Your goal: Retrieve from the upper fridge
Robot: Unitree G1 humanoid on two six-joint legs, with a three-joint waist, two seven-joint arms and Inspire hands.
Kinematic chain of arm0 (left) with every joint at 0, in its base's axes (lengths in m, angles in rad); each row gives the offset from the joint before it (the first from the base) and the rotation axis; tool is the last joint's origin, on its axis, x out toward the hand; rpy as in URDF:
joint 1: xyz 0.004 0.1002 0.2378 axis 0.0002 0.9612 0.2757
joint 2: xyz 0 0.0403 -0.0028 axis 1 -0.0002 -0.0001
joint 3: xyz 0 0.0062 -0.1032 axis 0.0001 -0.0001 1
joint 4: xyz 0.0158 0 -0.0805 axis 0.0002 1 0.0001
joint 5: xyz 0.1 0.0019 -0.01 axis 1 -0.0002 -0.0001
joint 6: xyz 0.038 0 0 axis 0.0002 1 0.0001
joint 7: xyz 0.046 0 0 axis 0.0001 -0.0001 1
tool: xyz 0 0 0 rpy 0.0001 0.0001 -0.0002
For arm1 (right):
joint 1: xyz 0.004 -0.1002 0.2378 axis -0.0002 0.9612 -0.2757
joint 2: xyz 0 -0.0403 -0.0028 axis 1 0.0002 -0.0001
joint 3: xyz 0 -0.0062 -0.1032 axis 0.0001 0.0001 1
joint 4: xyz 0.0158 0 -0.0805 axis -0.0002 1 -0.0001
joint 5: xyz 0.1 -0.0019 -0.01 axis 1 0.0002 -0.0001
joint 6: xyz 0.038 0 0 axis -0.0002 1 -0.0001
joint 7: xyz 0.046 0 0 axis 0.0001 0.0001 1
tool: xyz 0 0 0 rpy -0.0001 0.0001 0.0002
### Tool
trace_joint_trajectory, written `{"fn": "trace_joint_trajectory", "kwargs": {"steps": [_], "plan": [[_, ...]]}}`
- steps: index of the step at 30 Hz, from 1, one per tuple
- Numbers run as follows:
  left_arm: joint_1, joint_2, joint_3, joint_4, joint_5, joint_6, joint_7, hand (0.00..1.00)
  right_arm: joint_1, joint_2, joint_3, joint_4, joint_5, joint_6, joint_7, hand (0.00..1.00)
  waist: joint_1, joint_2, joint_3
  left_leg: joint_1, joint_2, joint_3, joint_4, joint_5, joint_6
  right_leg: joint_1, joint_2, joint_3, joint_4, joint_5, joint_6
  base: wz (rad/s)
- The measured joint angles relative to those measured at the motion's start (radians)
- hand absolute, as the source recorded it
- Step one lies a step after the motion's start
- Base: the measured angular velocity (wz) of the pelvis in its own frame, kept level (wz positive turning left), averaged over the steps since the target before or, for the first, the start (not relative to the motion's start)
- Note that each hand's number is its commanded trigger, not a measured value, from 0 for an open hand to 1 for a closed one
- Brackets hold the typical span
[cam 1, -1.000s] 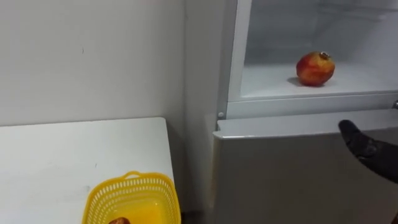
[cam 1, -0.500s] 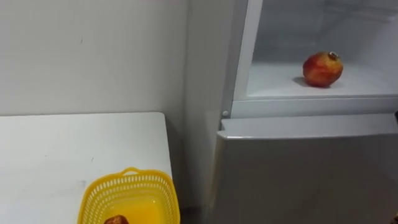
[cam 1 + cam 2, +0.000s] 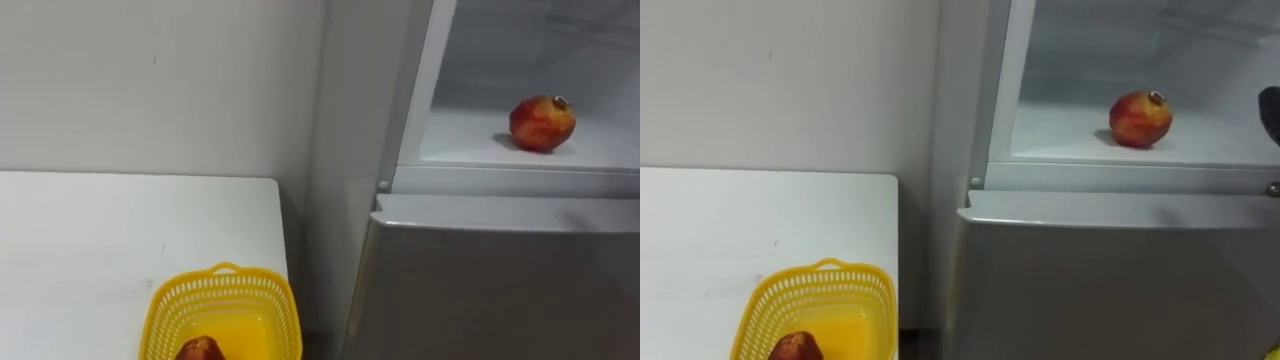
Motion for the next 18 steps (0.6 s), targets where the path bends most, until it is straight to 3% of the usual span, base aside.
{"fn": "trace_joint_trajectory", "kwargs": {"steps": [4, 5, 10, 15, 18], "plan": [[0.015, 0.004, 0.000, -0.027, -0.001, 0.002, 0.000, 0.00, -0.031, -0.023, 0.006, 0.074, 0.074, 0.013, 0.051, 0.00, 0.005, -0.008, 0.0028, 0.002, 0.000, -0.013, 0.006, 0.000, 0.000, 0.005, 0.000, -0.005, 0.001, 0.000, 0.000, 0.09], [0.015, 0.009, 0.001, -0.027, -0.001, 0.004, 0.000, 0.00, -0.050, -0.031, 0.016, 0.111, 0.114, 0.017, 0.066, 0.00, 0.006, -0.008, 0.0071, 0.002, 0.000, -0.016, 0.010, 0.000, 0.001, 0.010, -0.001, -0.010, 0.001, 0.000, 0.000, 0.07], [0.016, 0.015, 0.030, -0.060, 0.003, 0.009, -0.004, 0.00, -0.115, -0.073, 0.048, 0.224, 0.209, 0.058, 0.172, 0.00, 0.005, -0.008, 0.0079, -0.007, 0.001, -0.037, 0.013, -0.001, 0.000, 0.009, -0.003, -0.029, 0.009, 0.000, 0.000, 0.12], [0.042, 0.015, 0.044, -0.085, 0.002, 0.051, -0.017, 0.00, -0.231, -0.122, 0.083, 0.391, 0.392, 0.109, 0.234, 0.00, 0.002, -0.004, 0.0040, -0.017, 0.000, -0.047, 0.023, -0.001, 0.000, 0.010, -0.002, -0.039, 0.012, -0.001, 0.001, 0.05], [0.064, 0.018, 0.044, -0.095, 0.002, 0.065, -0.017, 0.00, -0.253, -0.124, 0.095, 0.393, 0.447, 0.123, 0.241, 0.00, 0.000, 0.003, -0.0018, -0.020, -0.001, -0.051, 0.025, -0.001, 0.000, 0.010, -0.003, -0.052, 0.012, -0.001, 0.001, 0.05]]}}
